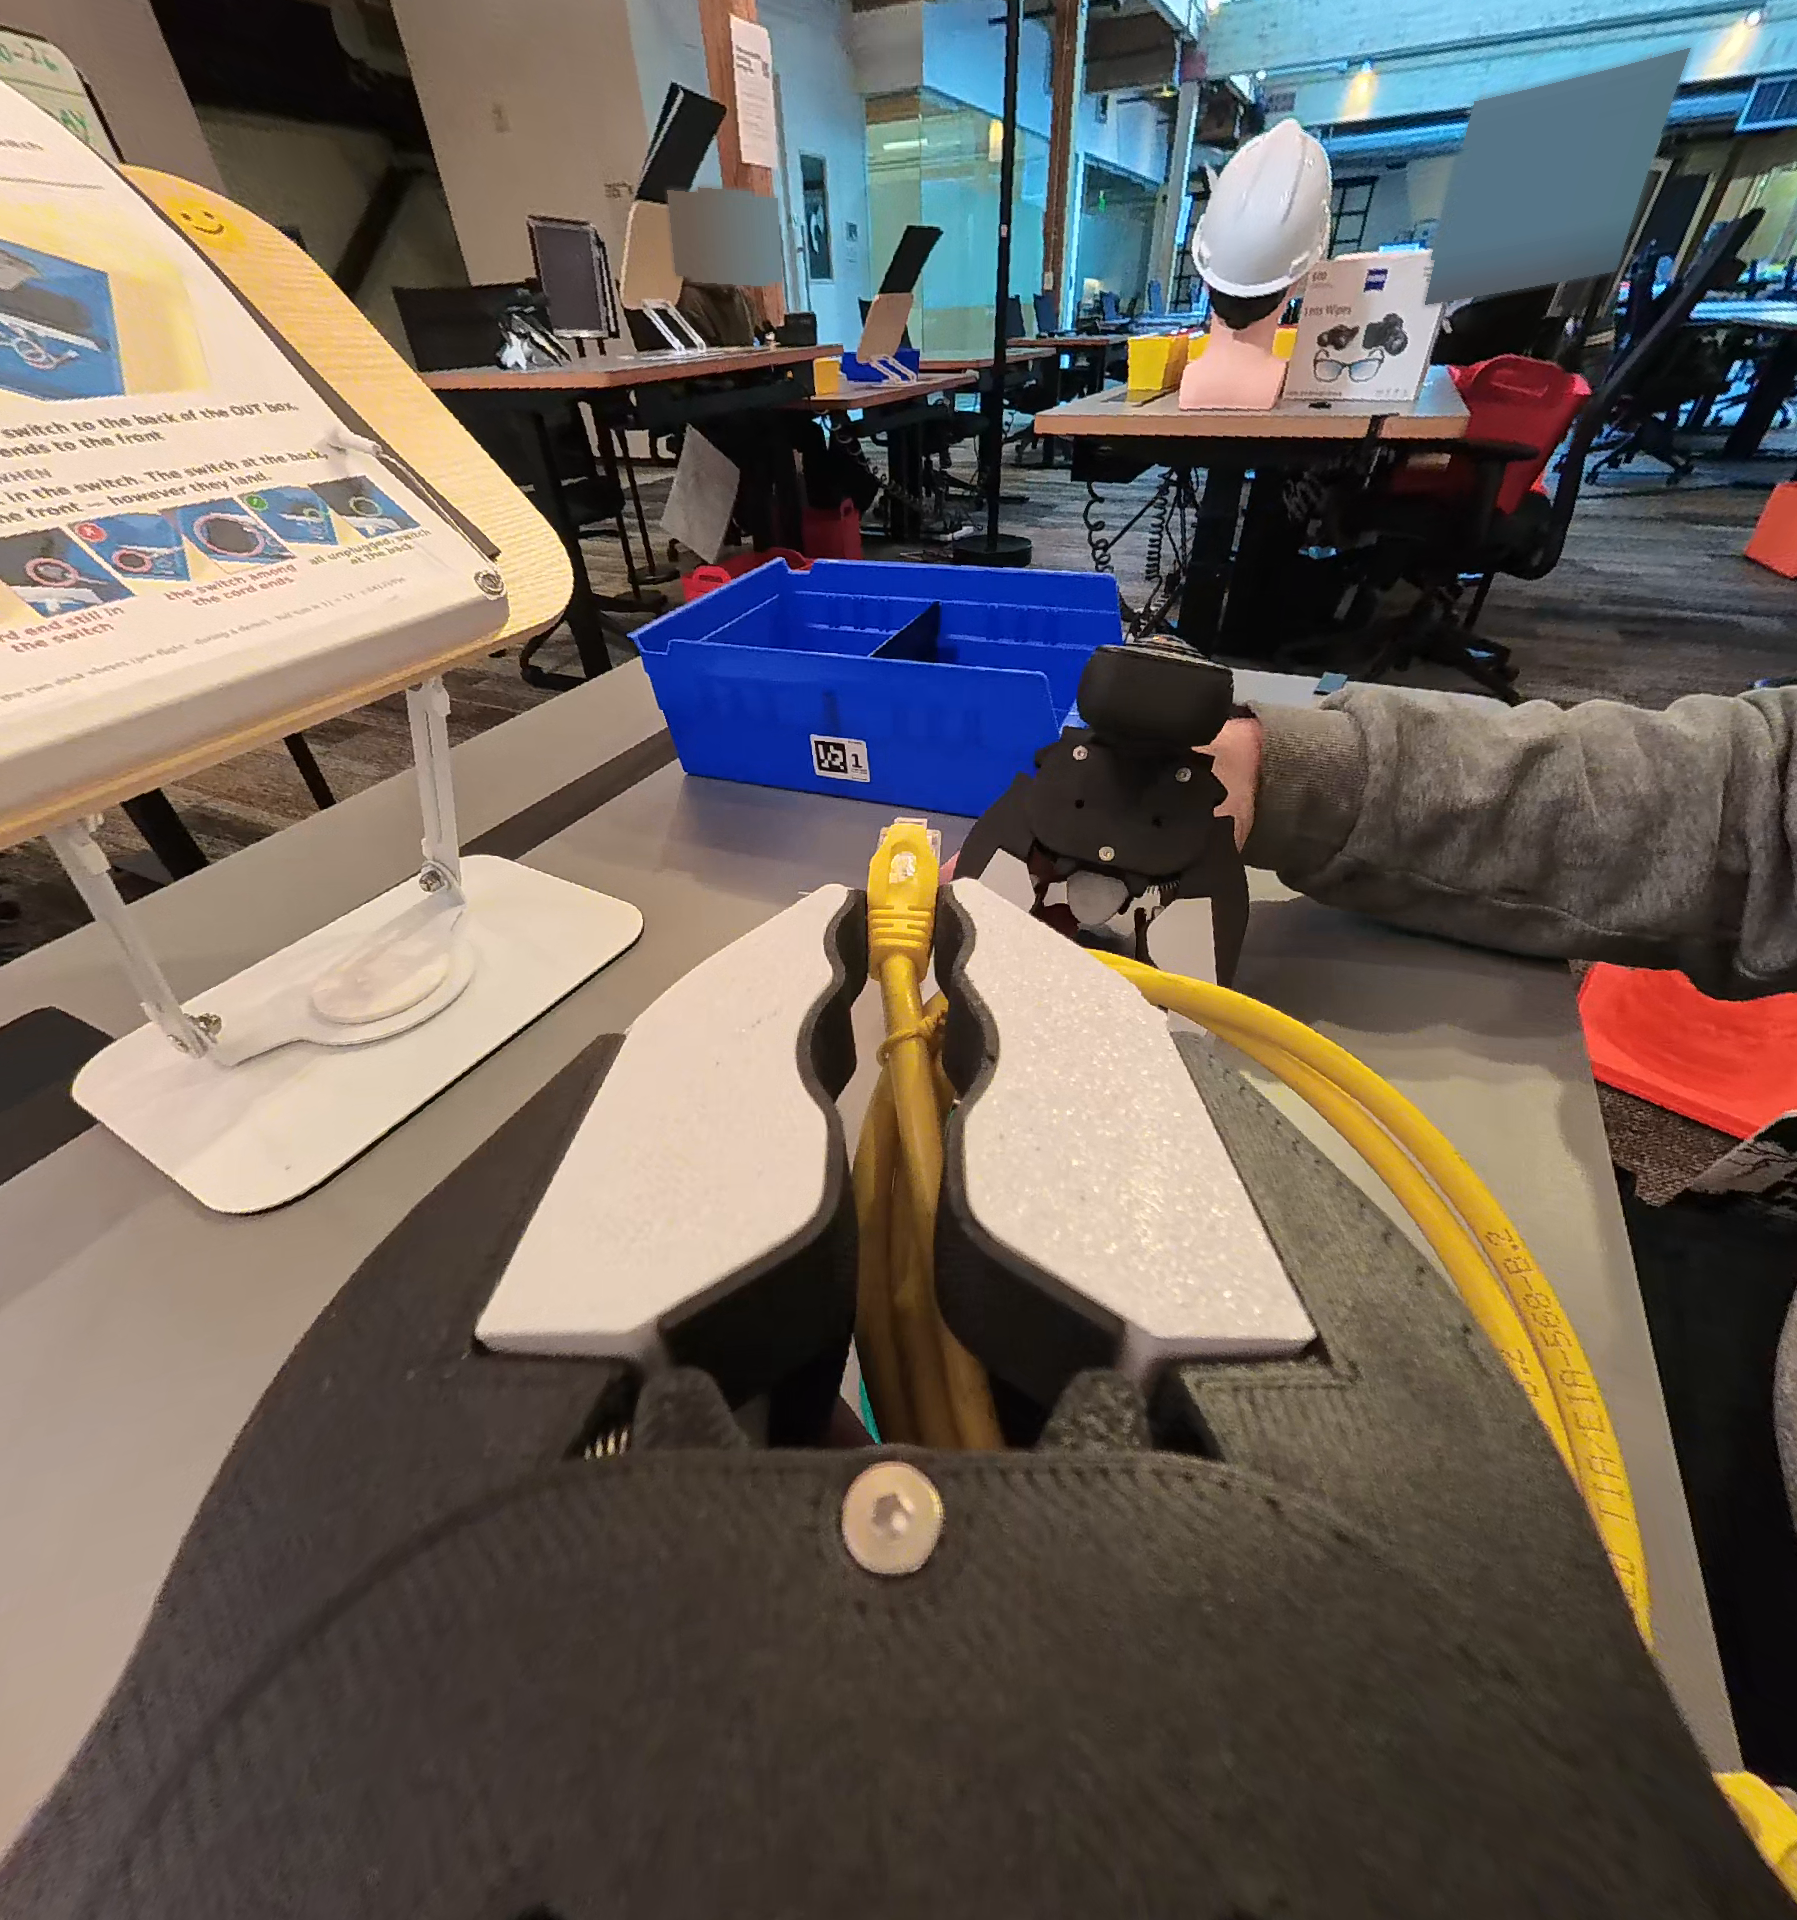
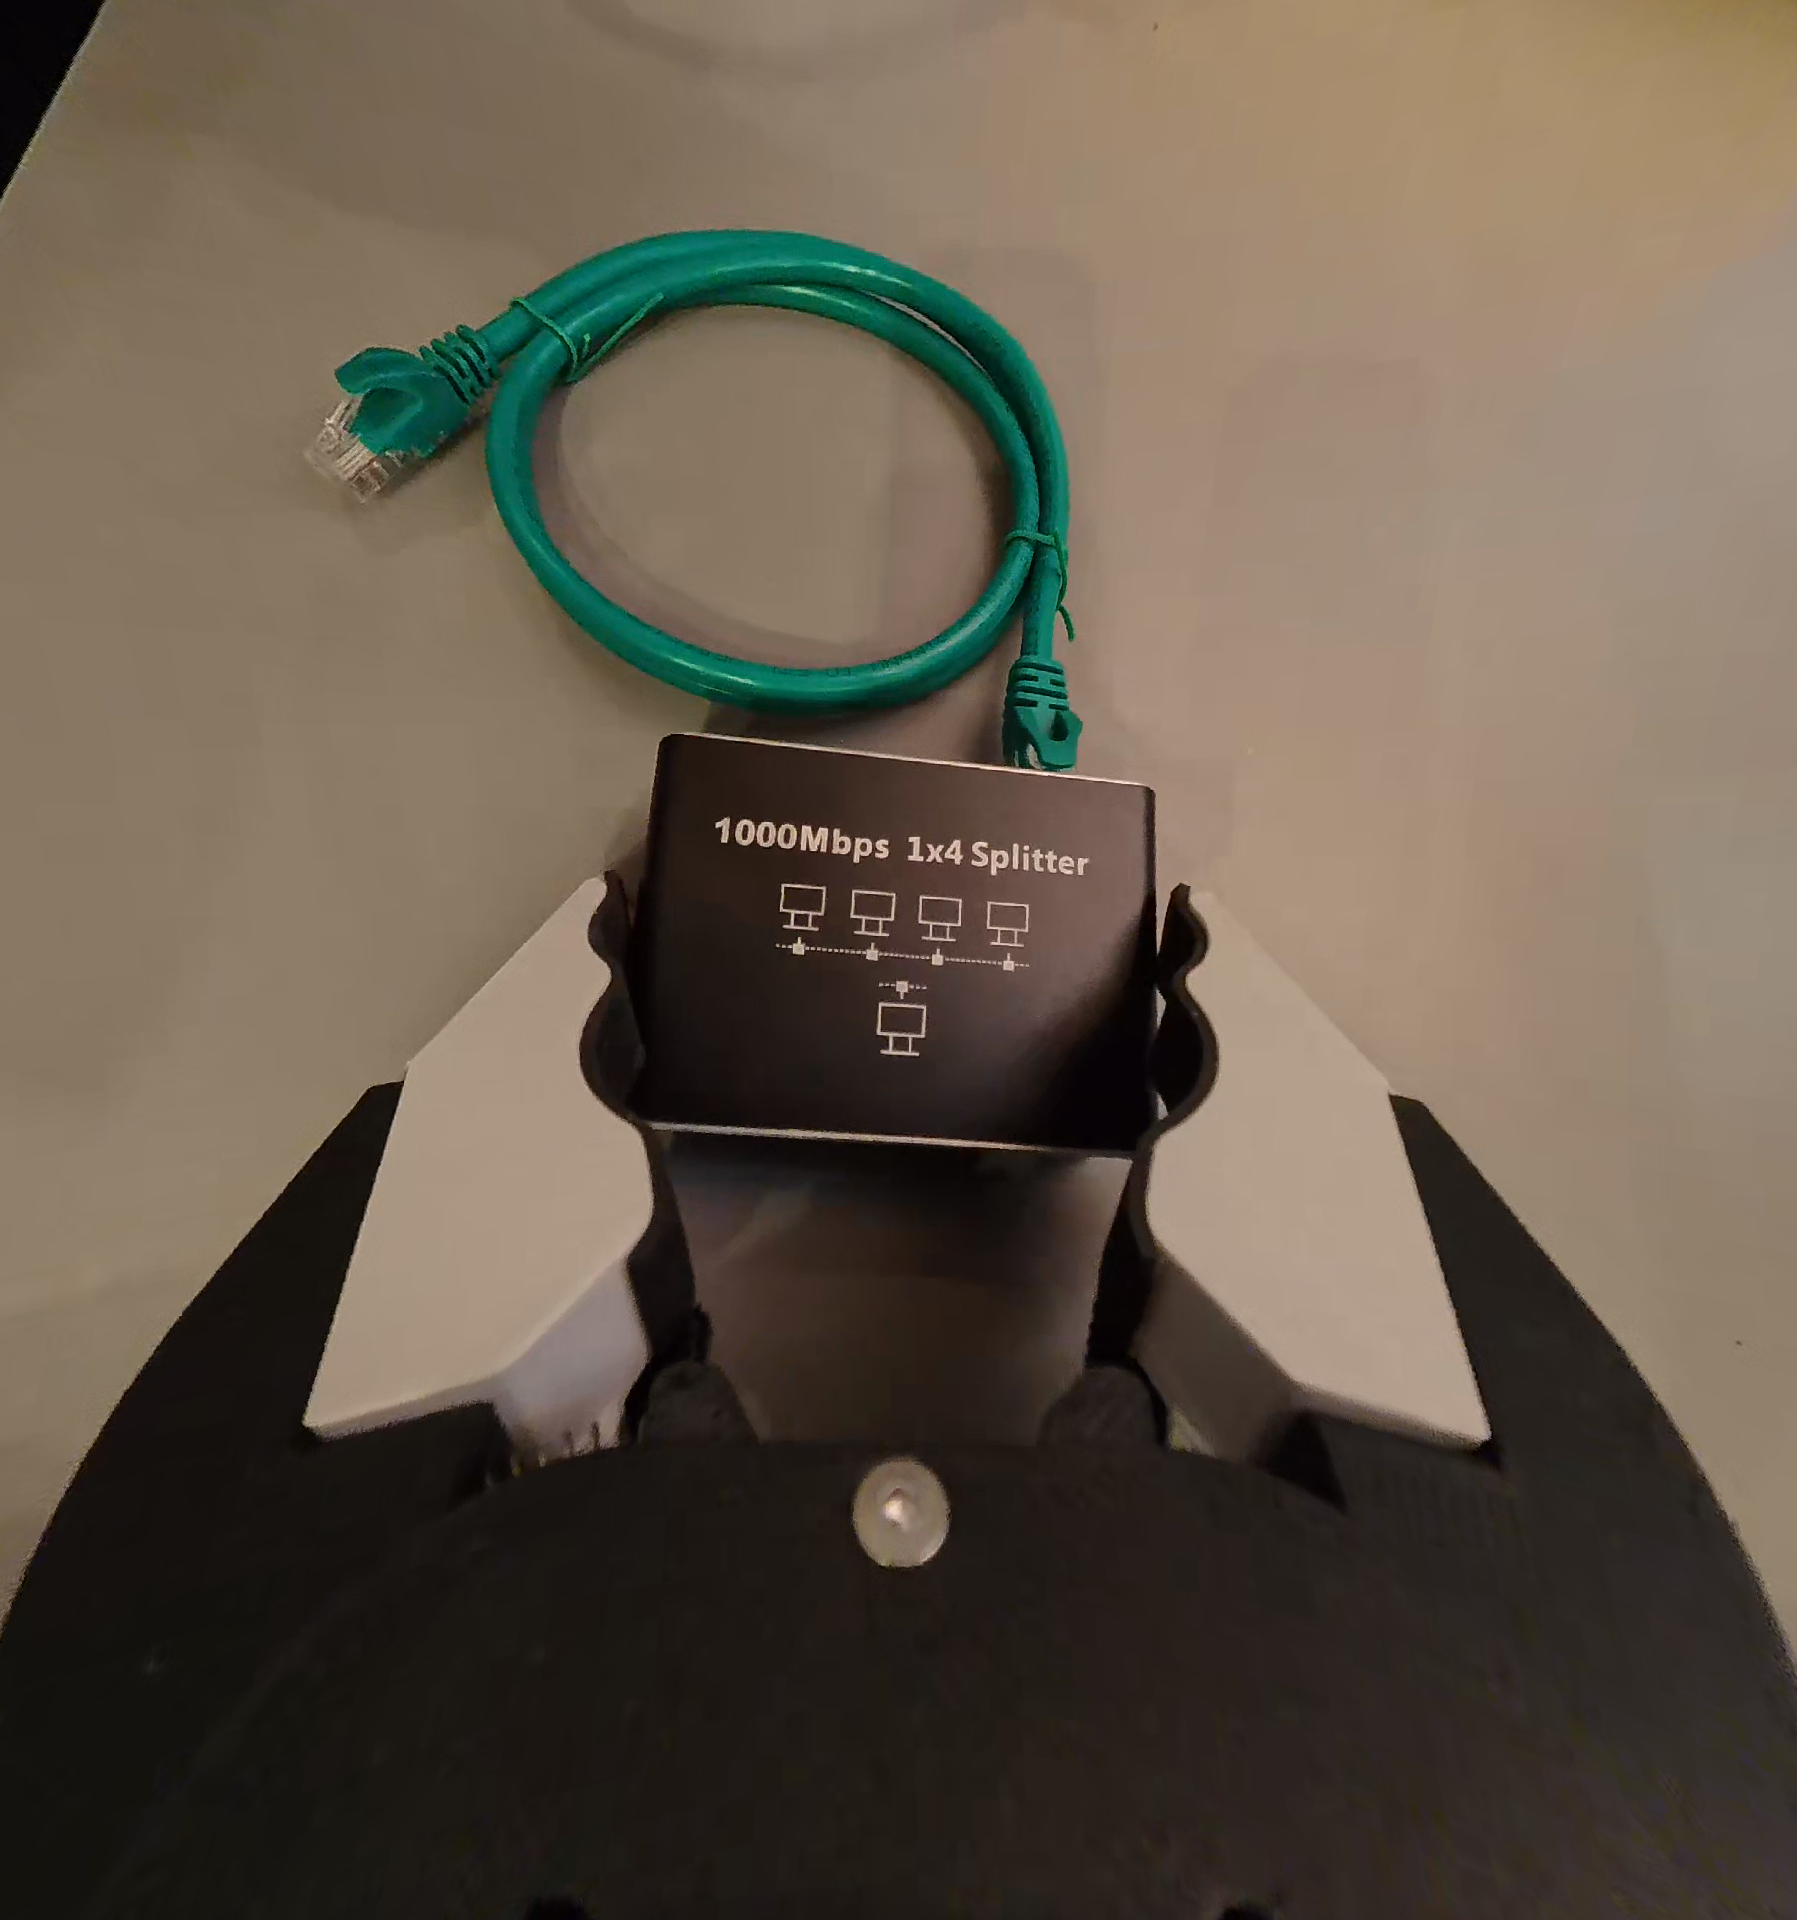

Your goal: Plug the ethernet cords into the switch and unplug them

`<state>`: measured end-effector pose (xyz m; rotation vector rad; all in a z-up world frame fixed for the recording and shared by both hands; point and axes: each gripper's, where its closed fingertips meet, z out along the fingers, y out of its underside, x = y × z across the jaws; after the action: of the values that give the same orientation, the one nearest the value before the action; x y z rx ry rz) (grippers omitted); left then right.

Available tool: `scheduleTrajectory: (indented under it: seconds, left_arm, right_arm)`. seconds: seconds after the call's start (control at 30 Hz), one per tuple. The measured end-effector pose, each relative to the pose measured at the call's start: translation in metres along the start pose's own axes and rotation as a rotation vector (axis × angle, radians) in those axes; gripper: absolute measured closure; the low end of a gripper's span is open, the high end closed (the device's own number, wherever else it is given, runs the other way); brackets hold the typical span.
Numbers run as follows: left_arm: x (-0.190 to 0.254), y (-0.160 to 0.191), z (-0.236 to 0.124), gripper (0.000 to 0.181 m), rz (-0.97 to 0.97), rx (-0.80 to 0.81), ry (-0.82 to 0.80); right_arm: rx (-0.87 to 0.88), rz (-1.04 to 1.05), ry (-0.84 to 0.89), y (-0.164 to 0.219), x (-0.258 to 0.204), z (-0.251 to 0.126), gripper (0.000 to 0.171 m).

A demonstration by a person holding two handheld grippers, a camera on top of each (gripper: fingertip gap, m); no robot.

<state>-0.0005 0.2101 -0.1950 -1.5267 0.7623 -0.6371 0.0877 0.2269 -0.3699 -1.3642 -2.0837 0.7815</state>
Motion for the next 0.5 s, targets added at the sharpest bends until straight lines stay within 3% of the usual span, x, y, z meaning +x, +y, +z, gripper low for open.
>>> scheduleTrajectory:
  seconds: [0.5]
  left_arm:
    - [-0.0070, 0.0008, -0.0077, 0.169, 0.001, -0.003, -0.028]
  right_arm:
    - [0.029, 0.028, 0.024, -0.0013, 0.0047, -0.0030, 0.073]
